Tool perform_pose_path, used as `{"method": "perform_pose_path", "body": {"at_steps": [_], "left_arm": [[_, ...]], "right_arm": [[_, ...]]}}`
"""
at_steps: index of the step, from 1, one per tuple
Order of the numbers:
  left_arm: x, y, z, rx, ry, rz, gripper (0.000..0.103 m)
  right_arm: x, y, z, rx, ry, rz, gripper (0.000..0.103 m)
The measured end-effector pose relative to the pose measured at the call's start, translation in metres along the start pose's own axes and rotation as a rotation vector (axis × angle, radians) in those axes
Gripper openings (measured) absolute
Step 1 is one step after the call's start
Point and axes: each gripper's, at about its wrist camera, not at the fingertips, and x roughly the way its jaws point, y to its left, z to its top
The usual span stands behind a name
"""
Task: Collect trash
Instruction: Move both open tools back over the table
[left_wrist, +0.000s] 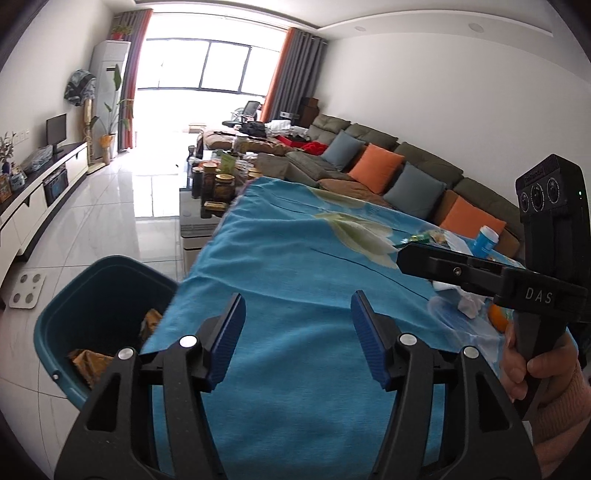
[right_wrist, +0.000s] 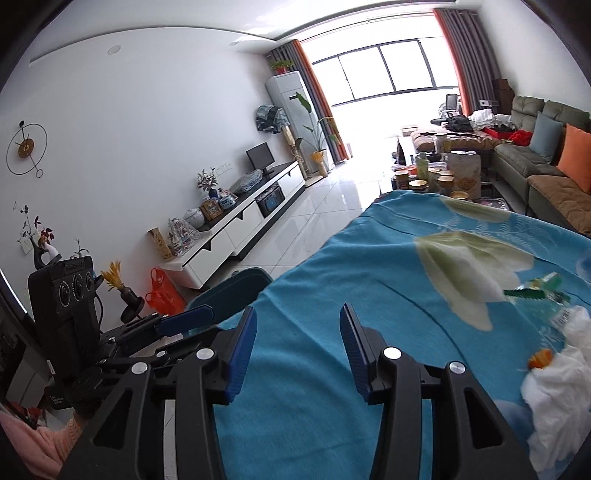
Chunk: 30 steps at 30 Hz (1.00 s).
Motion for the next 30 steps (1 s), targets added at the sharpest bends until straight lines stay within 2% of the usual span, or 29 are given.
{"method": "perform_pose_path", "body": {"at_steps": [9,16,22,24,30], "left_arm": [[0.054,-0.1,-0.009,0.137,0.093,-0.158,0.06],[0.084,-0.149,-0.009,0.193,0.162,-0.248,0.063],[0.108,-0.179,-0.004,0.208,0.212,-0.284,0.067],[0.116,-0.184,-0.002,0.208,0.24,-0.268,0.069],[0.142,-0.196,-0.001,0.171,0.317,-0.276,0.069]], "right_arm": [[-0.076,-0.069,-0.035,0.123,-0.051,-0.186,0.046],[-0.129,-0.118,-0.053,0.212,-0.117,-0.313,0.046],[-0.16,-0.156,-0.061,0.287,-0.163,-0.386,0.046],[-0.165,-0.169,-0.064,0.322,-0.165,-0.403,0.047],[-0.17,-0.208,-0.078,0.447,-0.153,-0.393,0.048]]}}
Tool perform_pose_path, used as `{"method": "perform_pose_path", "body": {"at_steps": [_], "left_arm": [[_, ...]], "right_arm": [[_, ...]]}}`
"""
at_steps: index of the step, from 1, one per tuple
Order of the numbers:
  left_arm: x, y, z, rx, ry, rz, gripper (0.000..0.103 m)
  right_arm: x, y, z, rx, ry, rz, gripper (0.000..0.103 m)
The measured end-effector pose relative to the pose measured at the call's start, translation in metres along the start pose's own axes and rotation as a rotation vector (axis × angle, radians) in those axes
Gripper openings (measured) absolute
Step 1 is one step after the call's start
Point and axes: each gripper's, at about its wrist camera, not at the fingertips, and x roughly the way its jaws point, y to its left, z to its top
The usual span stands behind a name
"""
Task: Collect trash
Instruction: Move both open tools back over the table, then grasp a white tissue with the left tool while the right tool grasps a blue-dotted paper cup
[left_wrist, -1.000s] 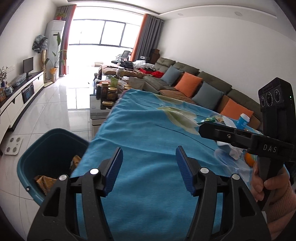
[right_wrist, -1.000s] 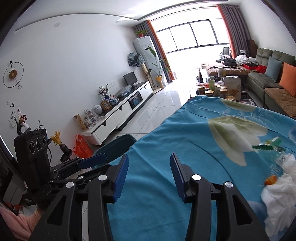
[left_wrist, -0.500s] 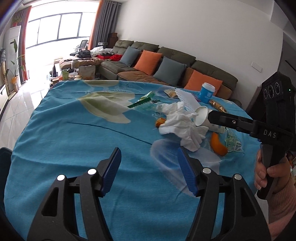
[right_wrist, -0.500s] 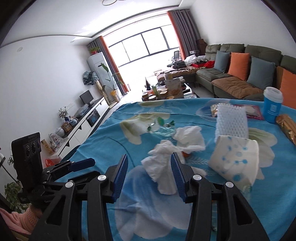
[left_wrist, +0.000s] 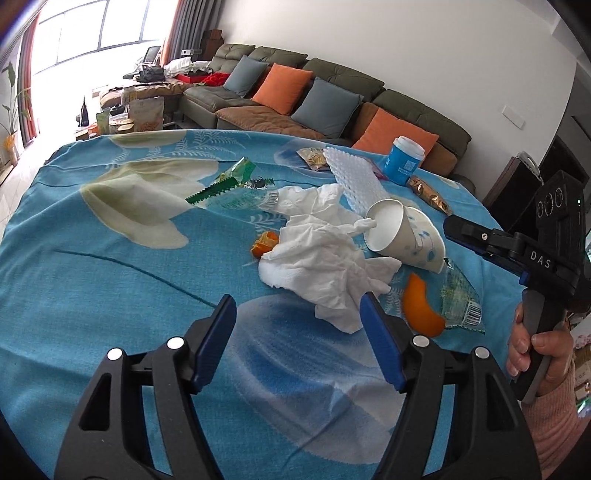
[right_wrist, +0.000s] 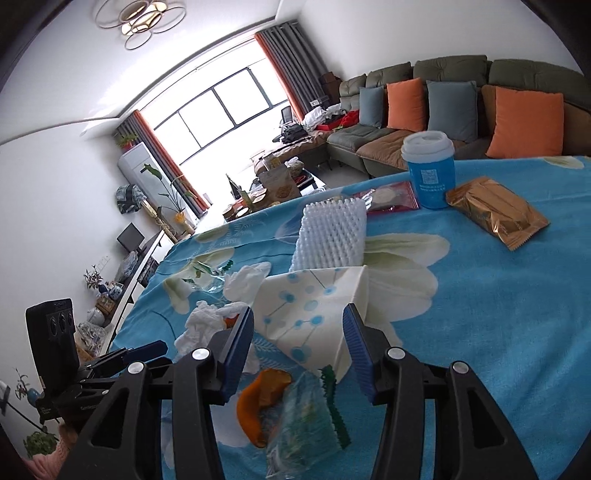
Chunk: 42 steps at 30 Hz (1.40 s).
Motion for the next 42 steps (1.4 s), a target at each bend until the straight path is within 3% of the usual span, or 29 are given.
{"method": "perform_pose_path", "body": {"at_steps": [5,10,12,13,15,17,19,26,42], "left_arm": [[0.018,-0.003,0.005,-0.018,0.049,-0.041,0.067],[0.032,-0.003,0.009,-0.043,0.083,-0.072,0.056],[0.036,-0.004,0.012,-0.046,0.09,-0.09,0.041],[0.038,-0.004,0.012,-0.051,0.099,-0.104,0.037],[0.042,-0.005,0.013,-0.057,0.111,-0.113,0.019],[0.045,-0.006,0.012,-0.06,0.117,-0.118,0.013],[0.043,-0.007,0.011,-0.053,0.11,-0.123,0.011],[0.023,-0.011,0.007,-0.003,0.052,-0.115,0.009],[-0.06,0.02,-0.018,0.016,-0.065,-0.066,0.009]], "right_arm": [[0.009,-0.019,-0.002,0.066,0.033,0.043,0.048],[0.013,-0.017,-0.003,0.078,0.047,0.085,0.048],[0.014,-0.014,-0.002,0.071,0.051,0.1,0.046],[0.014,-0.012,-0.002,0.064,0.051,0.103,0.042],[0.015,-0.01,-0.002,0.057,0.051,0.112,0.035],[0.015,-0.009,-0.002,0.055,0.051,0.12,0.03],[0.015,-0.007,-0.002,0.047,0.05,0.128,0.018],[0.009,0.004,-0.001,0.002,0.034,0.143,0.005],[-0.014,0.032,0.003,-0.061,-0.038,0.168,0.002]]}}
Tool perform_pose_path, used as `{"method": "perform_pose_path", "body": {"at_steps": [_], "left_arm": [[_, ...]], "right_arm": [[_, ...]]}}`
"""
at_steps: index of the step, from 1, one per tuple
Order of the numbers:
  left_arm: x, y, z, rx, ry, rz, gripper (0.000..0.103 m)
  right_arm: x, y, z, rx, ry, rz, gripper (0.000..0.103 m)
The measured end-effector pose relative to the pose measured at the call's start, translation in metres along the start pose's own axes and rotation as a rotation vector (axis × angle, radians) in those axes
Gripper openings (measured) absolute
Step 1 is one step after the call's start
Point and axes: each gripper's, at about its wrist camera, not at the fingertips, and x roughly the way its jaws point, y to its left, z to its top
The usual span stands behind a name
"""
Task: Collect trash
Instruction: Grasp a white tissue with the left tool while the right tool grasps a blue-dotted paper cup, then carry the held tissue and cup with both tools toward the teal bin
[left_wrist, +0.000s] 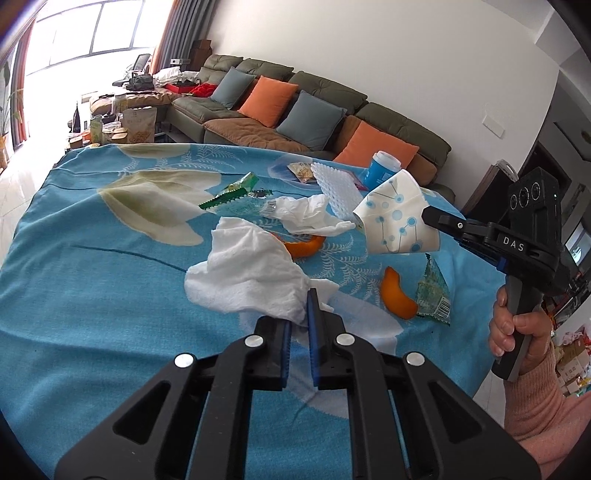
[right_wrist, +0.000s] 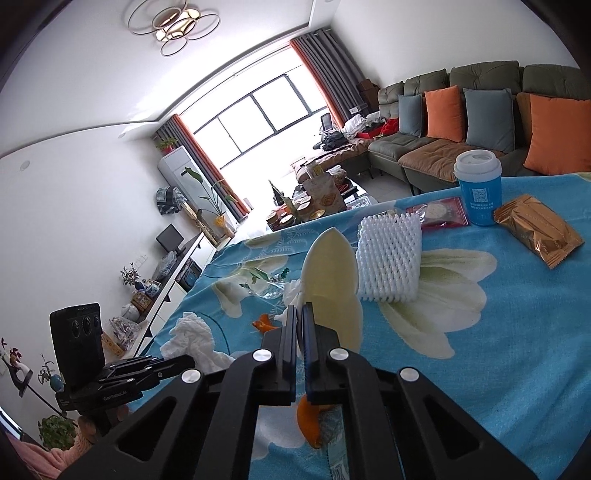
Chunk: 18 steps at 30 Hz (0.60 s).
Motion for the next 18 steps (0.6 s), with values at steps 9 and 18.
{"method": "perform_pose_path", "body": {"at_steps": [9,18], "left_arm": [[-0.038,0.012,-0.015,-0.009,-0.036,0.032,0.008],[-0.073,0.025,-0.031,-0.033,-0.065,0.076,0.008]], "right_arm": [[0.0,0.029,-0.001,-0.042,-0.005,0.065,0.002],[0.026,0.064,-0.012,-0.079,0.054,0.159,0.002]]}}
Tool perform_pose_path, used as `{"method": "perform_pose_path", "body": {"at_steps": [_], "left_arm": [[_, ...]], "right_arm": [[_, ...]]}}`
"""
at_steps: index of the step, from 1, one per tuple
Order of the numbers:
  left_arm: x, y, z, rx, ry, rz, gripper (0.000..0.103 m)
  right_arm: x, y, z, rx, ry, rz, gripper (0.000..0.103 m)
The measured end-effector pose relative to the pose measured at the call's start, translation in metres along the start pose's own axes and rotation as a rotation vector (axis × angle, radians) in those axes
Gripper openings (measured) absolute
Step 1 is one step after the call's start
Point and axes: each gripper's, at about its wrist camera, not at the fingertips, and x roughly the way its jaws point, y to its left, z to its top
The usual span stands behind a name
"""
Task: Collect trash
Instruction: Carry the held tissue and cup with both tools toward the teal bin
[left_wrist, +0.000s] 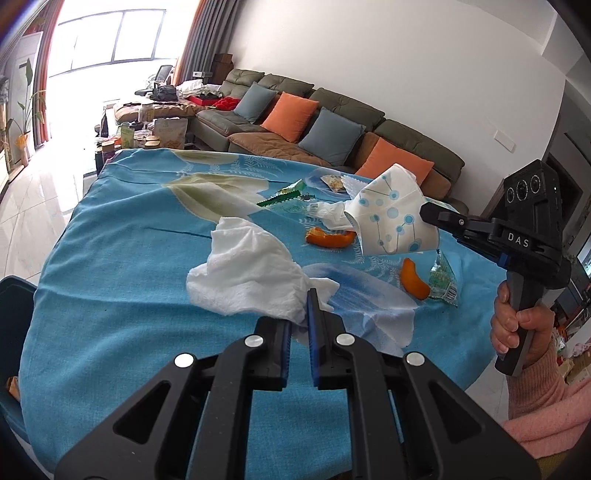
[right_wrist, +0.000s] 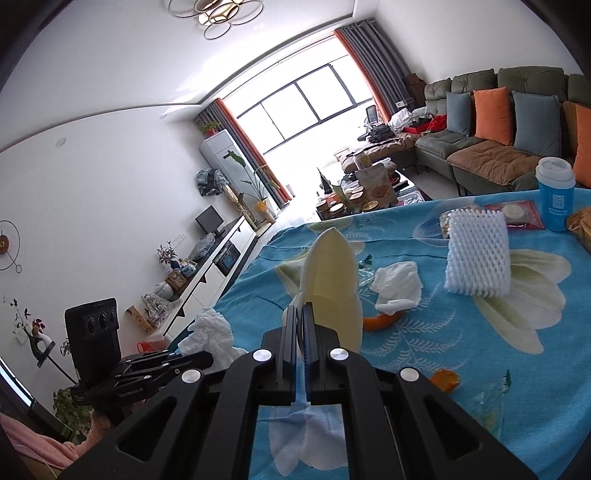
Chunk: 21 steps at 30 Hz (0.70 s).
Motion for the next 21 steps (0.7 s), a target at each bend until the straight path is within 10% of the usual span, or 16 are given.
{"method": "perform_pose_path", "body": {"at_steps": [21], "left_arm": [[-0.074,0.06,-0.02,-0.094,-0.066,0.143,0.009]], "right_arm": [[0.082,0.07,0.002,-0.08,0.128,0.188,0.002]]}}
